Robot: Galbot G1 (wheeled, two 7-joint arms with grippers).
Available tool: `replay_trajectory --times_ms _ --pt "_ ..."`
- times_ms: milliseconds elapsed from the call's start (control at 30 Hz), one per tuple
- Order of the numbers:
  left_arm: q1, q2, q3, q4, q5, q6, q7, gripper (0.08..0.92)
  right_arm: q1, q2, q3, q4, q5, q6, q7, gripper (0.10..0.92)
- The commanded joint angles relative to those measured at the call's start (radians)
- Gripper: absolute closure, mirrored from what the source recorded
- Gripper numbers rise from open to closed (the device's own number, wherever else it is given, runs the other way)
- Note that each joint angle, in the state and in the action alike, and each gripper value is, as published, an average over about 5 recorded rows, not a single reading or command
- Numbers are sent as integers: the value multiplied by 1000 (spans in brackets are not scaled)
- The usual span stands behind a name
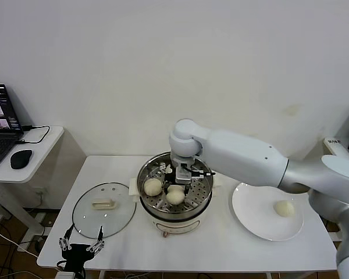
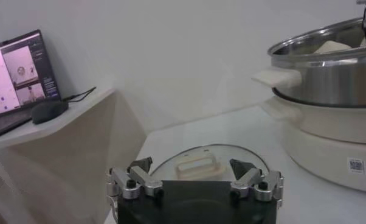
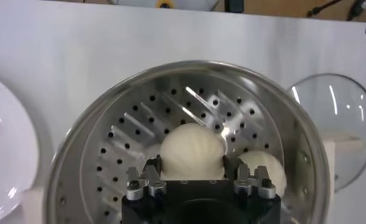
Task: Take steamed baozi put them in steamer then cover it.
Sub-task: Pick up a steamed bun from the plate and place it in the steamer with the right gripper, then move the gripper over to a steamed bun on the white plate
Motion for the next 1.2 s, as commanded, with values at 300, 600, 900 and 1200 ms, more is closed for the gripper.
replay_trajectory --times_ms 300,600,900,1200 --pt "-8 0 3 8 0 1 1 177 -24 8 -8 18 -4 -14 9 397" --pt "-9 -1 4 10 1 1 2 177 -4 -9 2 29 17 -48 24 242" --pt "-10 3 10 8 2 3 5 177 105 -165 120 82 76 -245 23 203" --pt "-11 19 23 -6 2 9 16 177 191 -394 164 -9 319 -671 44 203"
